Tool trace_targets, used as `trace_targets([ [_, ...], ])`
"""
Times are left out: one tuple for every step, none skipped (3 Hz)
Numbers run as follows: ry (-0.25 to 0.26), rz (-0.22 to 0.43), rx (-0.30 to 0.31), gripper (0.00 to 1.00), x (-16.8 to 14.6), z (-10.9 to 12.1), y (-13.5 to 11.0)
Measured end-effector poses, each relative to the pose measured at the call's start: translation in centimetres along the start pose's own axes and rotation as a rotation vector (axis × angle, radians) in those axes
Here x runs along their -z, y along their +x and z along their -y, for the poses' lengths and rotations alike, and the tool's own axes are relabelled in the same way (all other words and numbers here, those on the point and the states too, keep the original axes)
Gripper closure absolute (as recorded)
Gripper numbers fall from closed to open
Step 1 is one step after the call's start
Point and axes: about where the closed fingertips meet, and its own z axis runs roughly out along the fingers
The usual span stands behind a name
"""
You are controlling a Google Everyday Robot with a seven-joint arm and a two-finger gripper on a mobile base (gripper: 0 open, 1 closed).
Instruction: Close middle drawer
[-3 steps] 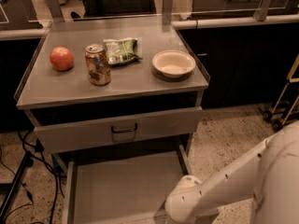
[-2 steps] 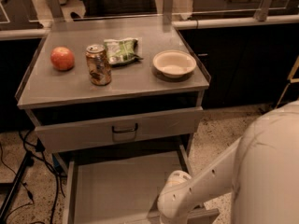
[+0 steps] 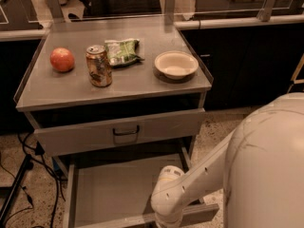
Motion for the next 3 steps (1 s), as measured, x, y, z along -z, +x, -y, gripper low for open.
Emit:
trace_targets([
  [0.044, 0.007, 0.012, 1.00, 1.3, 1.3, -1.2],
  [0.043, 0.005, 0.012, 1.00, 1.2, 1.2, -1.2],
  [0.086, 0.017, -0.021, 1.00, 1.9, 3.1, -3.0],
])
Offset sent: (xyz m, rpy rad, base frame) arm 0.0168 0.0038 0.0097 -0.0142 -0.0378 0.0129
